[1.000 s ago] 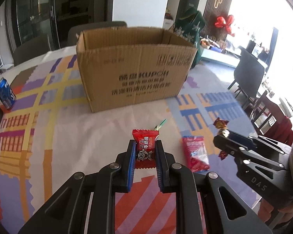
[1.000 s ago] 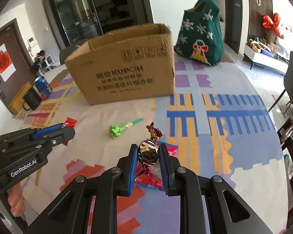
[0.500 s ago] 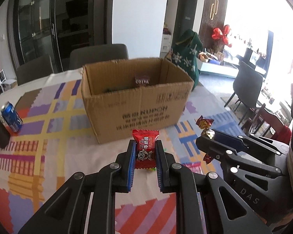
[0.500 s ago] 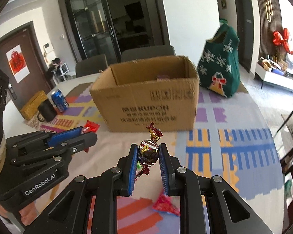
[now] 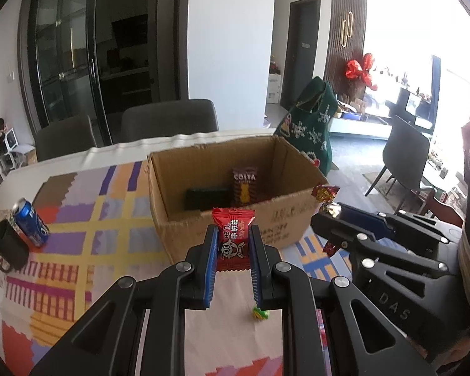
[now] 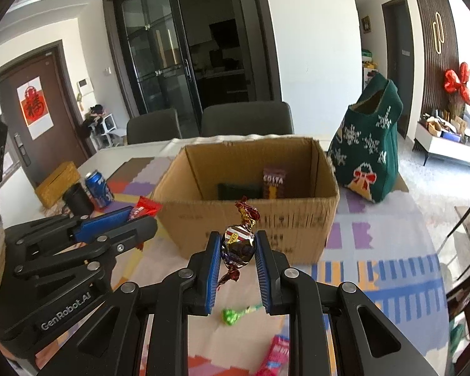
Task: Organize snacks
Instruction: 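Carry the red candy and gold candy over the box, then open both tools to drop the two candies into the box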
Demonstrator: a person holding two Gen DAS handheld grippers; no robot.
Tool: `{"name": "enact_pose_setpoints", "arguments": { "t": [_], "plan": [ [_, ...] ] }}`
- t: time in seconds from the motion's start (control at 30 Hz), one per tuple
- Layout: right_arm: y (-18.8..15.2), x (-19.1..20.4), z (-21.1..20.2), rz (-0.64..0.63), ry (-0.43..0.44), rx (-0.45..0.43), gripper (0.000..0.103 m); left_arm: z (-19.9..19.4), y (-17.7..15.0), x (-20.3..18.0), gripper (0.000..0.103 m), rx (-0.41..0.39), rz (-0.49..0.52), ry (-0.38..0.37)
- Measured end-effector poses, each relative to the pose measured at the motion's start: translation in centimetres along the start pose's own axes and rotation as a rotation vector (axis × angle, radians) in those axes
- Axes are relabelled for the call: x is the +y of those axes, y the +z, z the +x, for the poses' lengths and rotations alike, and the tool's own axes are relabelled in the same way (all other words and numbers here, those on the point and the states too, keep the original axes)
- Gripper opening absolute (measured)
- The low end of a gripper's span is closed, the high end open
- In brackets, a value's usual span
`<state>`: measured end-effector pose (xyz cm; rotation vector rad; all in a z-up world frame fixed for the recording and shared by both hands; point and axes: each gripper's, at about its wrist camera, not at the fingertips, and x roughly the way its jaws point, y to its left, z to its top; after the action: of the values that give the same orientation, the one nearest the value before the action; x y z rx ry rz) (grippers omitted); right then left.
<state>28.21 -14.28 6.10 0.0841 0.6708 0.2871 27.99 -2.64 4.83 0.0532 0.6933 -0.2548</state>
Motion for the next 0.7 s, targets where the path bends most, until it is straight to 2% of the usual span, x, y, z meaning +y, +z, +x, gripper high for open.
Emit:
{"name": "enact_pose_setpoints", "arguments": {
  "t": [0.37,0.7],
  "plan": [
    [4.2,-0.7,1.6,-0.013,-0.028,-0.048,0.023,2.5,3.5,1.2,0.020,-0.012,-0.009,0.004],
    [6.0,-1.1,4.0,-0.018,-0.041,-0.046,0.023,5.8,5.0,2.7,0.020,0.000,-0.029,0.010]
  ]
}}
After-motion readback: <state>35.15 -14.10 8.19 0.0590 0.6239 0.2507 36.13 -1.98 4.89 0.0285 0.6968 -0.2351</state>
